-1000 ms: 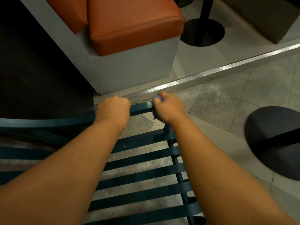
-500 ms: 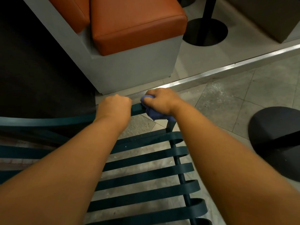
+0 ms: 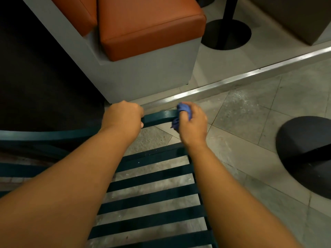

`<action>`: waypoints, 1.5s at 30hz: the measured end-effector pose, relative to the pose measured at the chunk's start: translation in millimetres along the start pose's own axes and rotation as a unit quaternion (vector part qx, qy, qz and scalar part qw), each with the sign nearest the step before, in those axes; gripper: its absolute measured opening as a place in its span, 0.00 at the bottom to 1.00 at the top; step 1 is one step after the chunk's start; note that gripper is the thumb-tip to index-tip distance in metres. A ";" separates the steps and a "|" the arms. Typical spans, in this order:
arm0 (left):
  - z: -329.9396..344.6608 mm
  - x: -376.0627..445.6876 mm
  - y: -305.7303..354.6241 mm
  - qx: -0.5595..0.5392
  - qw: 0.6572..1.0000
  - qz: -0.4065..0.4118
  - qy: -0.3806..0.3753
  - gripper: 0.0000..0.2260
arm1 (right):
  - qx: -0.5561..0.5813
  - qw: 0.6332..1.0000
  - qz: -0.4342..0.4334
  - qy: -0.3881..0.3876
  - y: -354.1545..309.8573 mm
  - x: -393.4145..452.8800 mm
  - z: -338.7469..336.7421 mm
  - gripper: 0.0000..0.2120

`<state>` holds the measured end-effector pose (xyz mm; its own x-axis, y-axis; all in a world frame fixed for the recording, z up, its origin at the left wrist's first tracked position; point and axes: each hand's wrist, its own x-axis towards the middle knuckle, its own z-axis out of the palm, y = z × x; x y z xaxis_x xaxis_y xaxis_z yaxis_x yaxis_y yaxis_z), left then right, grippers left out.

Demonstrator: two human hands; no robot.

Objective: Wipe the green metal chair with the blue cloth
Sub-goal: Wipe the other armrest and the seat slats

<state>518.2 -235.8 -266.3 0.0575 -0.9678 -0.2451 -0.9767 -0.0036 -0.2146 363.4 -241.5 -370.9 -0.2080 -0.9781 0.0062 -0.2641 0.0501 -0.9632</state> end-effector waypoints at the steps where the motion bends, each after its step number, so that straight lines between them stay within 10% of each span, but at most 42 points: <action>1: 0.2 -0.1 1.1 0.002 1.000 -0.002 0.002 0.11 | -0.063 0.995 -0.076 -0.015 -7.5 -6.0 4.9 0.14; 7: 0.2 0.0 1.3 0.020 1.000 -0.009 -0.004 0.12 | -0.192 0.961 -0.195 -0.053 -17.9 2.3 7.4 0.14; 12: 5.3 -1.0 -1.4 0.015 1.000 -0.002 0.001 0.12 | 0.098 0.994 0.046 -0.009 19.2 16.6 -0.8 0.11; 22: 9.3 0.3 0.0 0.021 1.000 0.001 0.010 0.12 | 0.302 0.860 0.411 0.001 32.4 19.2 -14.2 0.12; 27: -2.1 -0.1 3.6 0.035 0.999 -0.003 -0.013 0.12 | 0.151 0.961 0.199 0.116 1.0 -2.6 5.7 0.14; 33: -10.6 6.0 25.0 0.078 0.996 -0.033 -0.024 0.08 | -0.184 0.978 -0.099 -0.023 -34.9 -40.3 32.8 0.24; 40: -16.3 17.9 43.2 0.095 0.995 0.004 -0.008 0.10 | -0.017 0.982 -0.187 -0.015 7.2 -40.5 17.9 0.21; 45: -22.2 21.6 44.6 0.136 0.990 0.027 -0.037 0.14 | 0.198 0.979 -0.015 0.043 25.1 -9.6 -2.4 0.13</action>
<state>471.3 -262.5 -260.2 0.0309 -0.9437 -0.3294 -0.8878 0.1255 -0.4428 356.5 -230.4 -394.6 -0.2881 -0.9567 0.0412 0.1119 -0.0764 -0.9908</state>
